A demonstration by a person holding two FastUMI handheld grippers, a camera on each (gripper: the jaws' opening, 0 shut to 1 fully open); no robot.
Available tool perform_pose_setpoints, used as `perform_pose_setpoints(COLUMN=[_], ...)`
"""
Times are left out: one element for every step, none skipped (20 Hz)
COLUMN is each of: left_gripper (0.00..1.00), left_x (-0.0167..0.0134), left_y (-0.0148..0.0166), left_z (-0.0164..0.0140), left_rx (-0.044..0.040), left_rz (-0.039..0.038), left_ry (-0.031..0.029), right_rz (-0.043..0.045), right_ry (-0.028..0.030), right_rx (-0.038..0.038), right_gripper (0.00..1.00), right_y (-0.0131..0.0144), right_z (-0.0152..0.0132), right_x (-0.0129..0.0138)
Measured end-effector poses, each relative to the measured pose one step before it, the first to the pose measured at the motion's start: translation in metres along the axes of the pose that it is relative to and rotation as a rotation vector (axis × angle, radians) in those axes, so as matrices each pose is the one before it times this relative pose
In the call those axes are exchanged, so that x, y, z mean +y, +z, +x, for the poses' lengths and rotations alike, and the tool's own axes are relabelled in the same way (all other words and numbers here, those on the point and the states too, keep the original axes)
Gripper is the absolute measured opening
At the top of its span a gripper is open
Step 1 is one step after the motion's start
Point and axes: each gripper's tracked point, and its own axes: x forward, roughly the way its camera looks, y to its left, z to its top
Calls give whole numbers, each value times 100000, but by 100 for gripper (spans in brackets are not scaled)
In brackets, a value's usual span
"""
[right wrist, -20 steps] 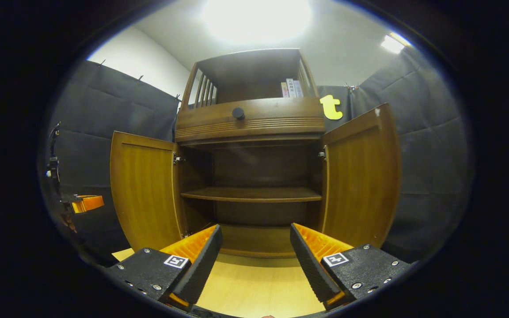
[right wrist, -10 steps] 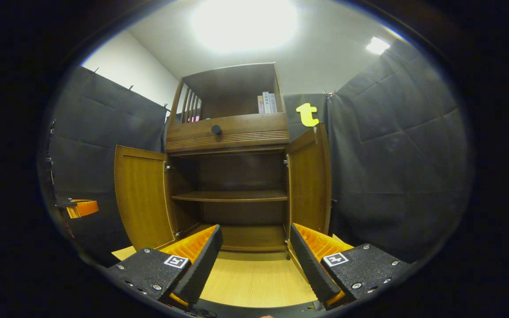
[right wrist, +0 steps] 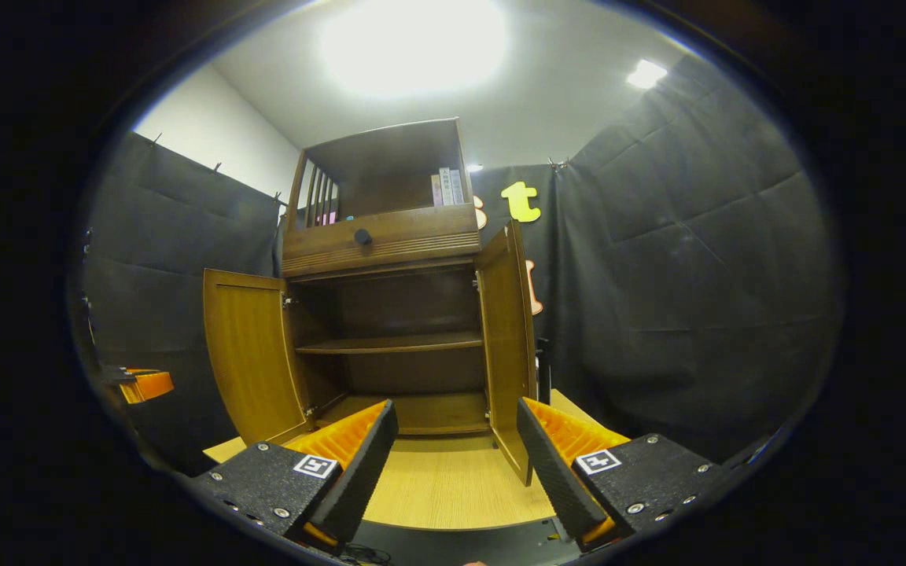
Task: Open the right door of the double-door shoe cabinet with the right hand, and open the left door with the left hand.
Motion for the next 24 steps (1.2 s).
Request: perform_pose_setpoints(left_gripper=[42,51,60,68,77,86,94,94,94,94,94,94,94,94,94,94,94,88,88,88,88,88,88,88], left_x=[66,35,-70,-15,205,504,354,127,139,182,118,88,125,-23,-30,-34,-92,-112,-105,101,24,85,114,106], left_y=[137,93,52,115,53,-114,21,-37,20,31,85,49,17,37,46,-56,47,-48,67,-31,51,-44,82,-143], left_z=[-107,-469,-398,-211,-96,50,26,39,-79,-63,14,-56,20,63,97,127,-23,168,74,-57,86,35,-40,189], left_rx=[-292,-348,-167,-189,-118,-83,-25,34,-205,-323,-265,-194,5,-170,-98,-107,43,-16,-2,-266,-138,-73,-171,-59], left_rz=[-16,147,144,177,358,425,164,-150,-93,68,191,220,310,157,93,71,155,-94,-138,-17,293,515,338,-4], left_ry=[616,402,207,517,1218,1938,1595,1049,845,812,570,623,529,379,191,218,203,-86,-4,144,78,242,264,317], right_rz=[63,95,73,50,79,60,112,-4,-37,-184,-216,-141,6,-78,-18,-28,-19,-4,82,191,153,107,-70,-199], right_ry=[187,104,188,170,233,316,123,127,196,13,-89,-212,14,122,-26,102,23,97,173,27,-5,16,112,-51], right_rx=[-214,-171,60,67,-47,113,-215,-21,-68,-47,-221,-67,-140,162,-62,-69,-38,-28,41,-67,-183,42,-196,-40], right_gripper=[94,94,94,94,94,94,94,94,94,94,94,94,94,94,94,94,94,94,94,94,94,94,94,94], right_y=[-60,79,-7,13,-18,-12,-3,37,-95,-25,-28,6,-43,-59,-20,59,5,13,-42,23,-37,-3,-85,32], right_z=[-276,-74,-82,-64,-94,17,8,79,10,38,39,19,-2,95,220,97,76,102,138,180,103,120,124,207], right_x=[-9,0,-17,-37,34,56,-88,-31,15,-83,-114,-126,52,4,-79,30,-57,1,-28,63,7,47,28,56])
